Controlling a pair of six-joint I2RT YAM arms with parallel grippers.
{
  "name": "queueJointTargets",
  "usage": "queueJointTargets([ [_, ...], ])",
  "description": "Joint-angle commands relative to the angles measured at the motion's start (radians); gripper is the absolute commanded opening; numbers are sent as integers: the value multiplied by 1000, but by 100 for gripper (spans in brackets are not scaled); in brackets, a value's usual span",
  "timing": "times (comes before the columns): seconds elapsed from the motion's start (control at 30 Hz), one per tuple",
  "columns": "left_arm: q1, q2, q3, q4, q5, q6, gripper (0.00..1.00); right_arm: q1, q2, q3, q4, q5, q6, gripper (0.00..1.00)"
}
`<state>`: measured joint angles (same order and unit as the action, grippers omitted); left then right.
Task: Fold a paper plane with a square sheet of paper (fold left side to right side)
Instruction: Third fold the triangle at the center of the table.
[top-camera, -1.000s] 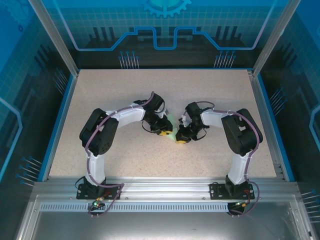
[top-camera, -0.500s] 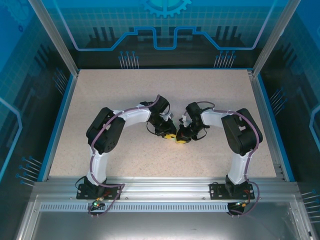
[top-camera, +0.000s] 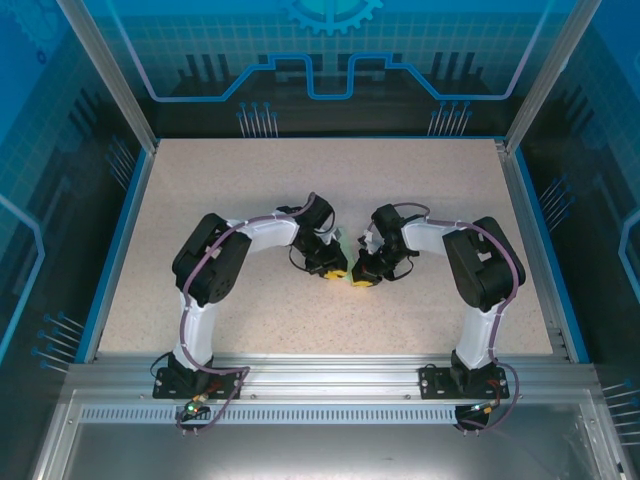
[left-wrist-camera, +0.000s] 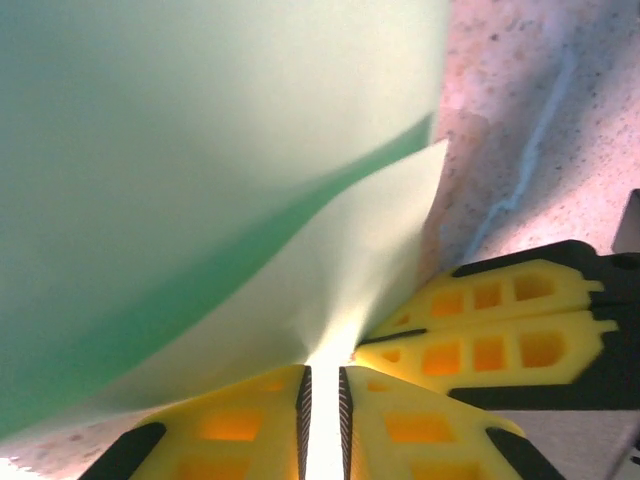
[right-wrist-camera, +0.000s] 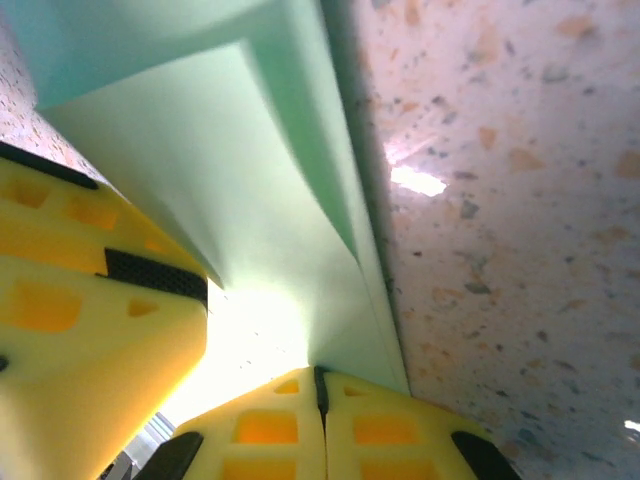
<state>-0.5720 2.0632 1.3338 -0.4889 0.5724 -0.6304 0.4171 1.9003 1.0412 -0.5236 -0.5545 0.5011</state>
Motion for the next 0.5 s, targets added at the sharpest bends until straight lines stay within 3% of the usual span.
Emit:
queueJointTargets([
  [0.0, 4, -77, -11, 13, -9, -3, 20, -11, 61, -43, -62, 146, 2, 6],
  [0.47, -7, 15, 28, 20, -8, -12, 20, -10, 60, -44, -61, 151, 4, 5],
])
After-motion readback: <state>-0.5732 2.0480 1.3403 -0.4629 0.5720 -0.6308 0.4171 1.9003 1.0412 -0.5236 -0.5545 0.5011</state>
